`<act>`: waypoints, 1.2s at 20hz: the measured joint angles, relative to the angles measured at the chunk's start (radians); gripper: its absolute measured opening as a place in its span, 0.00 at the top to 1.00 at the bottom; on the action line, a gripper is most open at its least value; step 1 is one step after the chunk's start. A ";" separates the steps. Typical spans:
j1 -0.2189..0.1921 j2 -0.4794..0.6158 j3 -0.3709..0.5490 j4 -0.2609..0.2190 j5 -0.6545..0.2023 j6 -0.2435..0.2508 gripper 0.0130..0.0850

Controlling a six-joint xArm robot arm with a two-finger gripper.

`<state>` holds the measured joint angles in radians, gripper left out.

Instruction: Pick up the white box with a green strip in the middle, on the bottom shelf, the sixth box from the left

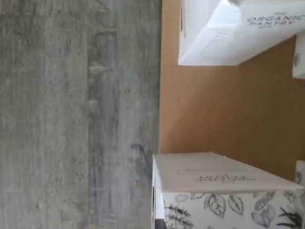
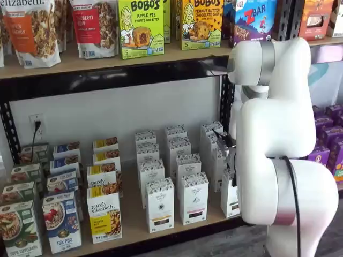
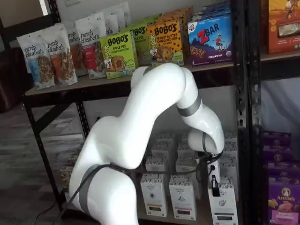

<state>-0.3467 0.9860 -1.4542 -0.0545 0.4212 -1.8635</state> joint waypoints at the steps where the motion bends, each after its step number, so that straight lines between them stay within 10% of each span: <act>1: -0.001 -0.019 0.027 -0.012 -0.010 0.010 0.50; 12: 0.011 -0.220 0.357 -0.251 -0.096 0.252 0.50; 24: 0.060 -0.528 0.664 -0.246 -0.065 0.295 0.50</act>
<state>-0.2868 0.4575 -0.7907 -0.3002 0.3561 -1.5687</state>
